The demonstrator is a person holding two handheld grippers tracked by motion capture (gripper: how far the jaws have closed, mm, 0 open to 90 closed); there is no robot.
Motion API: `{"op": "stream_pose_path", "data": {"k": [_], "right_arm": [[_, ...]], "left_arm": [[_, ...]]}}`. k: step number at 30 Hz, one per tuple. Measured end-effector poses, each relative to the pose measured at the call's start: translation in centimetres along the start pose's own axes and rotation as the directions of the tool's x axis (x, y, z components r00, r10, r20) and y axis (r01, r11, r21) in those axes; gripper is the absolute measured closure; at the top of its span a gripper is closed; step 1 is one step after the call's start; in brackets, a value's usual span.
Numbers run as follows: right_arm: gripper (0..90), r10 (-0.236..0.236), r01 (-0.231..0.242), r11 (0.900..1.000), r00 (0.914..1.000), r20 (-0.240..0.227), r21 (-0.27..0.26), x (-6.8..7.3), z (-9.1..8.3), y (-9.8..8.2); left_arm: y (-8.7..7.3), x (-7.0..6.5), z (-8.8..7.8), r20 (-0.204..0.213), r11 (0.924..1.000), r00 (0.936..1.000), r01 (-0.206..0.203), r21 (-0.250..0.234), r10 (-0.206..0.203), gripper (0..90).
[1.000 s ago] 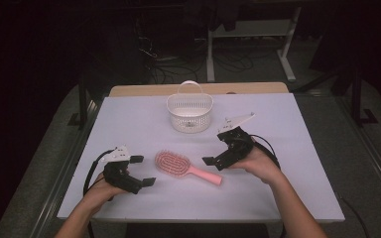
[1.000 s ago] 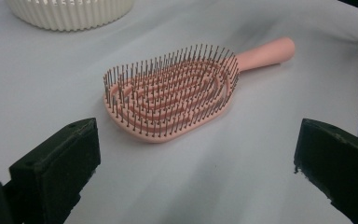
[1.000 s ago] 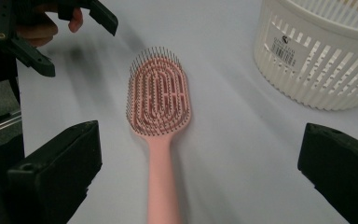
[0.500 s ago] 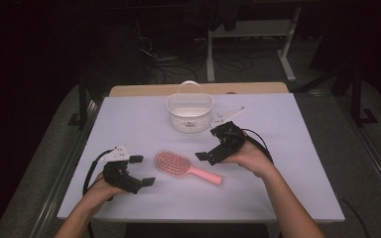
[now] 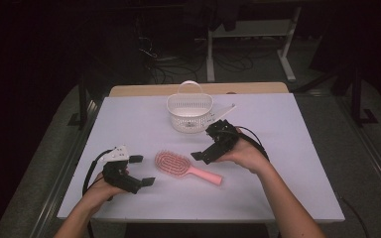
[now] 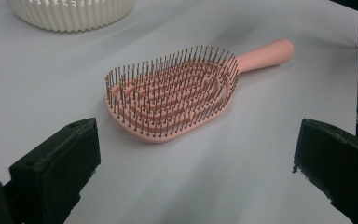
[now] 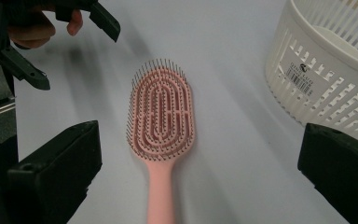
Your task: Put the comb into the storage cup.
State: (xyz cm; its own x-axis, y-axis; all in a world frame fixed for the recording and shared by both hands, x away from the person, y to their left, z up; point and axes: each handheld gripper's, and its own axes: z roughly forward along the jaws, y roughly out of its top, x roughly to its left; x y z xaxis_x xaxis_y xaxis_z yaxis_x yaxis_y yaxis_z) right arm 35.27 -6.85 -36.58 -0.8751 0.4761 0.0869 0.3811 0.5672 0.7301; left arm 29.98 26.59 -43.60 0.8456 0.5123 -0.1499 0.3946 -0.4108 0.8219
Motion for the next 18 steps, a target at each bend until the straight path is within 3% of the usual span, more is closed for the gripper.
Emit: {"op": "stream_pose_path", "data": {"k": [13, 18], "right_arm": [[0.0, -0.017, 0.016, 0.995, 0.9999, 0.003, 0.094, 0.3, 0.9, 0.6], [0.0, -0.03, 0.03, 0.989, 0.9995, 0.004, 0.143, 0.4, 1.4, 0.6]], "left_arm": [[0.0, 0.0, 0.0, -0.001, 1.0, 1.0, 0.005, -0.003, -0.005, 0.2], [0.0, 0.0, -0.1, -0.002, 1.0, 1.0, 0.0, -0.004, 0.0, 0.2]]}}
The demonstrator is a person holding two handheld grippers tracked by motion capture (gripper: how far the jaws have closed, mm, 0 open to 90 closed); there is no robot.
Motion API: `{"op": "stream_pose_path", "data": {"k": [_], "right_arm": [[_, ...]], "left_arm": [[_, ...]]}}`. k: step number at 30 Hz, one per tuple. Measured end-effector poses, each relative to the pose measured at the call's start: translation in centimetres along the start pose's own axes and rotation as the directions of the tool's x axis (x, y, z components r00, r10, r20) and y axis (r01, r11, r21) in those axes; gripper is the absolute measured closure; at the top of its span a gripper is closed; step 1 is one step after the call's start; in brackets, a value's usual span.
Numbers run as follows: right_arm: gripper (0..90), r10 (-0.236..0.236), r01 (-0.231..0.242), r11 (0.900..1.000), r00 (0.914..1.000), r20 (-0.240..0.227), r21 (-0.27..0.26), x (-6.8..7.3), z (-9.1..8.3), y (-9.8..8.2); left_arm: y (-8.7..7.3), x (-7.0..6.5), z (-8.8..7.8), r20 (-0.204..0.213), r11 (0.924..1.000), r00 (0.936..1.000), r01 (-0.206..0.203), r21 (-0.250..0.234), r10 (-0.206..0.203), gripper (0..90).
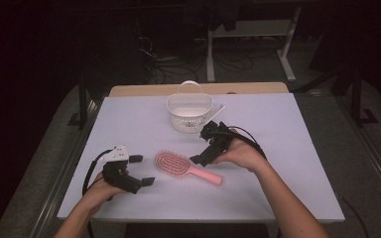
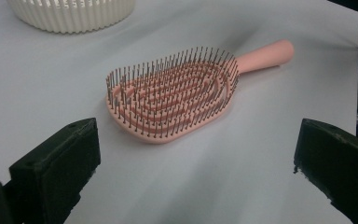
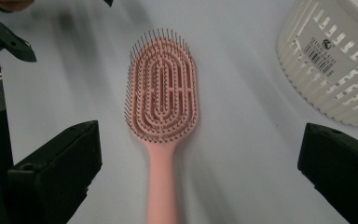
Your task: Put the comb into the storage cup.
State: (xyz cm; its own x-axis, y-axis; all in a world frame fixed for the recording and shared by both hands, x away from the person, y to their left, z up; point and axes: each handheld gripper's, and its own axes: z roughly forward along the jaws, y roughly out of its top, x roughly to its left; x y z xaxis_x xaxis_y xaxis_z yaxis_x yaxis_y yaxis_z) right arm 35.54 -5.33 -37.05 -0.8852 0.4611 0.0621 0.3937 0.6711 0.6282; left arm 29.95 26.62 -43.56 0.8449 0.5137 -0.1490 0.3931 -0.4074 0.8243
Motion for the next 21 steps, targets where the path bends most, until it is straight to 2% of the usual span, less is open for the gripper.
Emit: {"op": "stream_pose_path", "data": {"k": [21], "right_arm": [[0.0, -0.027, 0.027, 0.993, 0.9996, -0.006, 0.112, 0.6, 1.8, 0.3]], "left_arm": [[0.0, -0.1, 0.1, 0.005, 1.0, 0.9999, -0.009, 0.004, 0.009, 0.2]]}}
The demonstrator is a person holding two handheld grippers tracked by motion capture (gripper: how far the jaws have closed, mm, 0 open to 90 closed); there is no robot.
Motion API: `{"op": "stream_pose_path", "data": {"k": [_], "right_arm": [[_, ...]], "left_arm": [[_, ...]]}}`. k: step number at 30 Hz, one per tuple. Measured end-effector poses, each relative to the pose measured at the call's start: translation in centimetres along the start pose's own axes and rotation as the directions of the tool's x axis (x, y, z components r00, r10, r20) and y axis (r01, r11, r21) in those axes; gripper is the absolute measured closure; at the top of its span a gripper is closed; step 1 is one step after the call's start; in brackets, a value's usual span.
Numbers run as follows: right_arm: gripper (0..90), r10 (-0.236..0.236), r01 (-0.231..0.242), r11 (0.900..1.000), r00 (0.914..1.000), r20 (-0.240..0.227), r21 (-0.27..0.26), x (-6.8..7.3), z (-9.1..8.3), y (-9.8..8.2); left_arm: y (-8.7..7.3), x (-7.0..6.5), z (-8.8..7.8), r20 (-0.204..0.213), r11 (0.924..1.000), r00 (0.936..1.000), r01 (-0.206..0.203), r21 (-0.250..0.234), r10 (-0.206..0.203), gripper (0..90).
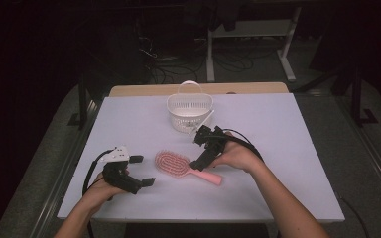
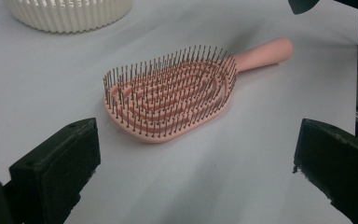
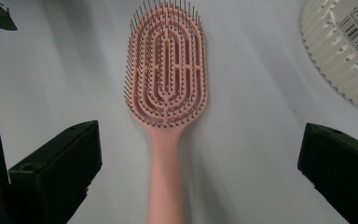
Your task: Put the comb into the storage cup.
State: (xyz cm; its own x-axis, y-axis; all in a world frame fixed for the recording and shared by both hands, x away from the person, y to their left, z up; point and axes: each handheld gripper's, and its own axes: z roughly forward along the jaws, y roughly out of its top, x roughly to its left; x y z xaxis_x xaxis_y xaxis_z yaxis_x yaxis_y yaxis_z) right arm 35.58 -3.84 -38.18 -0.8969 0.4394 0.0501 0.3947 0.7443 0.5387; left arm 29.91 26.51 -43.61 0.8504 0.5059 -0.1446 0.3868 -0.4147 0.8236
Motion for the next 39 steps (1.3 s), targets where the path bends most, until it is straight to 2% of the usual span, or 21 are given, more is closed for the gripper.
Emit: {"op": "stream_pose_path", "data": {"k": [12, 29, 39], "right_arm": [[0.0, -0.021, 0.021, 0.999, 0.9998, 0.0, 0.049, 0.4, 0.8, 0.4], [0.0, -0.038, 0.038, 0.99, 0.9993, 0.002, 0.139, 0.9, 2.5, 0.5], [1.3, -0.05, 0.049, 0.984, 0.9988, 0.001, 0.17, 1.0, 3.2, 0.4]], "left_arm": [[0.0, 0.0, 0.0, -0.002, 1.0, 1.0, -0.004, 0.002, 0.004, 0.2], [0.0, 0.0, -0.1, -0.002, 1.0, 1.0, -0.004, 0.001, 0.004, 0.2], [0.0, 0.0, -0.1, -0.002, 1.0, 1.0, -0.005, -0.001, 0.005, 0.2]]}}
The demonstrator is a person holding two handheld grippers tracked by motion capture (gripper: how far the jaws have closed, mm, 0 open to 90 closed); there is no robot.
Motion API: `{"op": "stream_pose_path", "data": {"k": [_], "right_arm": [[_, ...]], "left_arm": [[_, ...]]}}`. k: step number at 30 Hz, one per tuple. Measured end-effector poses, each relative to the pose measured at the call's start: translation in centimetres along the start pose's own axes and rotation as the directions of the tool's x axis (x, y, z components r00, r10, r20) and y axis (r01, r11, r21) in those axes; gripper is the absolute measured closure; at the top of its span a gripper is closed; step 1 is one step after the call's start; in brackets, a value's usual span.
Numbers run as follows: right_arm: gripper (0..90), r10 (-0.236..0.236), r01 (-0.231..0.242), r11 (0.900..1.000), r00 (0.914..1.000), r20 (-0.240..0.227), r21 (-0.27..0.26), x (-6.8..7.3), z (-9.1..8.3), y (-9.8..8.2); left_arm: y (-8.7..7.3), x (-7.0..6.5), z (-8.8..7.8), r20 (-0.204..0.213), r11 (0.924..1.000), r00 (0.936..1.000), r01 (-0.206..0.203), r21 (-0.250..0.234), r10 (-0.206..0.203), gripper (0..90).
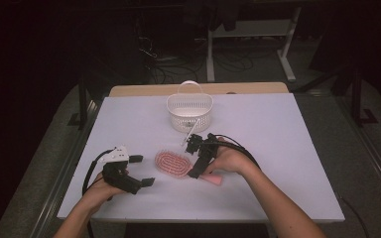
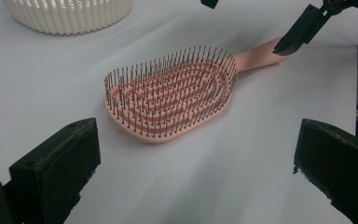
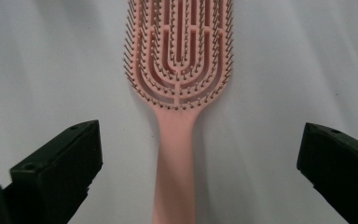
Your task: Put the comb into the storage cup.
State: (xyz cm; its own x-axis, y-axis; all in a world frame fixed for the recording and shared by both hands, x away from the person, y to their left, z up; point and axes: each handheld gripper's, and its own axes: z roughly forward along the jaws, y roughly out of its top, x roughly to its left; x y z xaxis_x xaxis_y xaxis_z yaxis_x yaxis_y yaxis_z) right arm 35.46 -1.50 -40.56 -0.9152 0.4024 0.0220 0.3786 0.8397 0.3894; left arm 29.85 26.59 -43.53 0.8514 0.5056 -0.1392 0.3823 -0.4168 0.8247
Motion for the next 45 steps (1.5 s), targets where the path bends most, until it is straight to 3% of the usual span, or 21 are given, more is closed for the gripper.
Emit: {"op": "stream_pose_path", "data": {"k": [14, 26, 45], "right_arm": [[12.9, -0.018, 0.018, 0.998, 0.9998, -0.008, 0.062, 0.4, 1.2, 0.0], [27.0, 0.016, -0.013, 0.996, 0.9993, -0.033, 0.094, 0.3, 1.6, 0.1], [45.2, -0.006, 0.014, 0.99, 0.9985, -0.054, 0.143, 0.6, 2.7, 0.6]], "left_arm": [[0.0, -0.1, 0.1, 0.003, 1.0, 1.0, -0.005, 0.0, 0.005, 0.2], [0.0, -0.1, 0.1, 0.004, 1.0, 0.9999, -0.01, 0.001, 0.01, 0.2], [-0.1, -0.1, 0.2, 0.005, 1.0, 1.0, -0.008, 0.005, 0.008, 0.2]]}}
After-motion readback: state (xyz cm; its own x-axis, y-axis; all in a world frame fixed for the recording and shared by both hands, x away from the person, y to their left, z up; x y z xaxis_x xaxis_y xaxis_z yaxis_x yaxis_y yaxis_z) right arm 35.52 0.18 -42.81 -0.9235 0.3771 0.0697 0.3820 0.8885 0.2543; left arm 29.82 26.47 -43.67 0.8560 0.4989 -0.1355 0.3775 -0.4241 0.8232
